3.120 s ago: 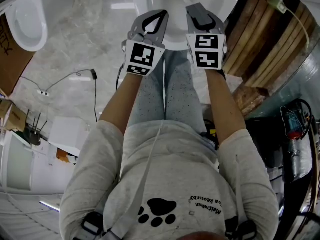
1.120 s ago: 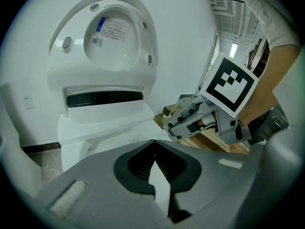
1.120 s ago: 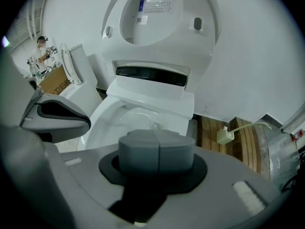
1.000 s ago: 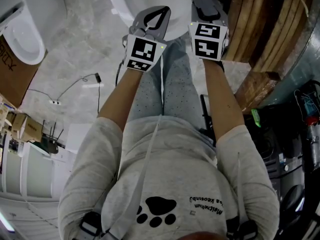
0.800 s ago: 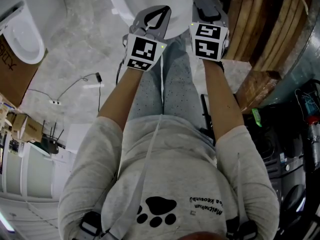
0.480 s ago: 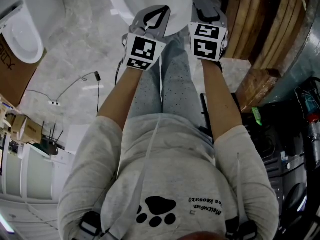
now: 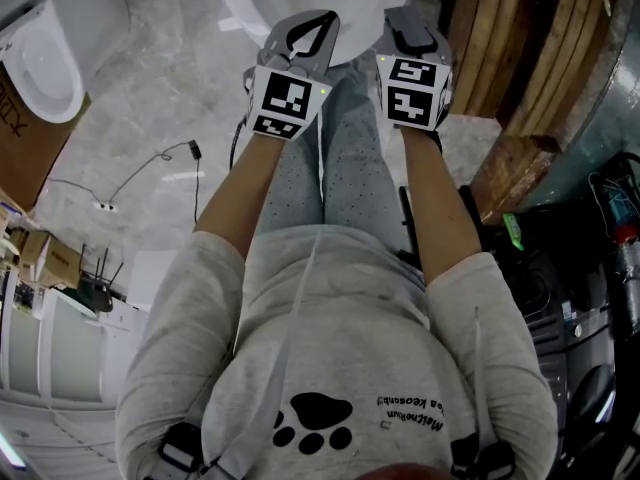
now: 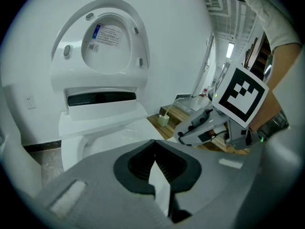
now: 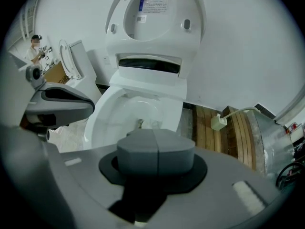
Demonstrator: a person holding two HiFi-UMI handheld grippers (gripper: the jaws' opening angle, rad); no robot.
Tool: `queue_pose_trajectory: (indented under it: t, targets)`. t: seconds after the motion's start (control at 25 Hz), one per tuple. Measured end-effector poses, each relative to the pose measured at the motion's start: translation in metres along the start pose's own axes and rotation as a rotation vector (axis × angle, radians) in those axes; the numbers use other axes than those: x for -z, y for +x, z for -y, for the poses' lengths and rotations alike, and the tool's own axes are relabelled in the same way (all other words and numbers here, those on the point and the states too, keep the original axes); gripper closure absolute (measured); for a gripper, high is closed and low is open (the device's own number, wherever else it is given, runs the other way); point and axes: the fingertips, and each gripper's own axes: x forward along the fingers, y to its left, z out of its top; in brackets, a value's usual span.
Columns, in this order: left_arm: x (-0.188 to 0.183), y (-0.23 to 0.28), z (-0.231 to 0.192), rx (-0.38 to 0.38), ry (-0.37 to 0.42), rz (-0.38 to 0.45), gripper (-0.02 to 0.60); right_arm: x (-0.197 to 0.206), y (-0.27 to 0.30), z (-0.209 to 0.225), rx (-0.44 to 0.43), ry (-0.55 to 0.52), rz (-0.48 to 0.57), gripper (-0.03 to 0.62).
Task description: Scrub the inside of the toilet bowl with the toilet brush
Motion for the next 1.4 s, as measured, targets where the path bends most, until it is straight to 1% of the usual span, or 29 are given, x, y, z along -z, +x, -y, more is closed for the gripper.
queue_pose_trajectory:
  t: [0.16,0.64,1.0,1.4]
  targets:
    - [0.004,-0.004,0.002,-0.004,-0.002,-0.002,0.583,0.015,-0.003,-0.007,-0.010,-0.003,-0.018,0.444]
    - [0.013,-0.013,0.006,-0.006,-0.008,-0.003,0.583,0.040,-0.014,-0.030,-0.043,-0.023,-0.062,0.444]
    - [0.020,-0.022,0.009,-0.012,-0.019,0.002,0.583,0.062,-0.026,-0.055,-0.073,-0.049,-0.091,0.444]
    - [0.035,-0.030,0.012,-0.016,-0.029,-0.008,0.583,0.072,-0.028,-0.081,-0.101,-0.050,-0.100,0.444]
